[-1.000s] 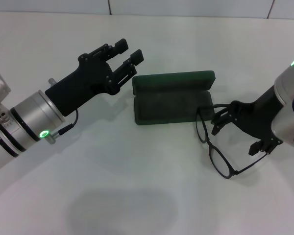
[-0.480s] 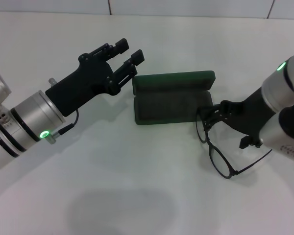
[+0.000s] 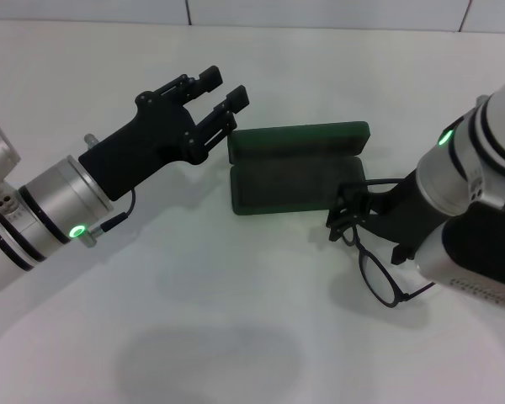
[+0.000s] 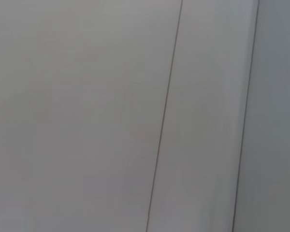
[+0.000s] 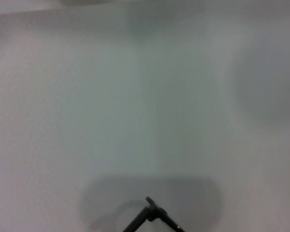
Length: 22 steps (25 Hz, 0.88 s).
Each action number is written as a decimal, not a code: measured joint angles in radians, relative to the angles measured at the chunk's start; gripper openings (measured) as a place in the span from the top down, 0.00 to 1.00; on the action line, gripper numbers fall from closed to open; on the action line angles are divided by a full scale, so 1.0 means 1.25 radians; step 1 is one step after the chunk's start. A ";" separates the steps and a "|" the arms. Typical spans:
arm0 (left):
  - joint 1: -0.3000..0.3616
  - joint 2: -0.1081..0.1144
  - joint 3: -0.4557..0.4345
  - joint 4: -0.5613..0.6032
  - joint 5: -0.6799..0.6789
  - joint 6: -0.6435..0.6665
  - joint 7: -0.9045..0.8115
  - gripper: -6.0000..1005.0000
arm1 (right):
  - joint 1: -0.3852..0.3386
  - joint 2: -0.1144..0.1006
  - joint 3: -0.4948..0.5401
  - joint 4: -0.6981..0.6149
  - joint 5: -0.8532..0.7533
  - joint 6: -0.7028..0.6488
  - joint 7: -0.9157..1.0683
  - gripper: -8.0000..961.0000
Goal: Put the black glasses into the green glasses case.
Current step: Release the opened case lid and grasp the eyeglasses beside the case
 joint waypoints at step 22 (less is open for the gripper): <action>0.000 0.002 0.003 0.000 0.001 0.007 0.011 0.52 | 0.052 0.000 -0.048 0.083 0.000 0.054 0.055 0.42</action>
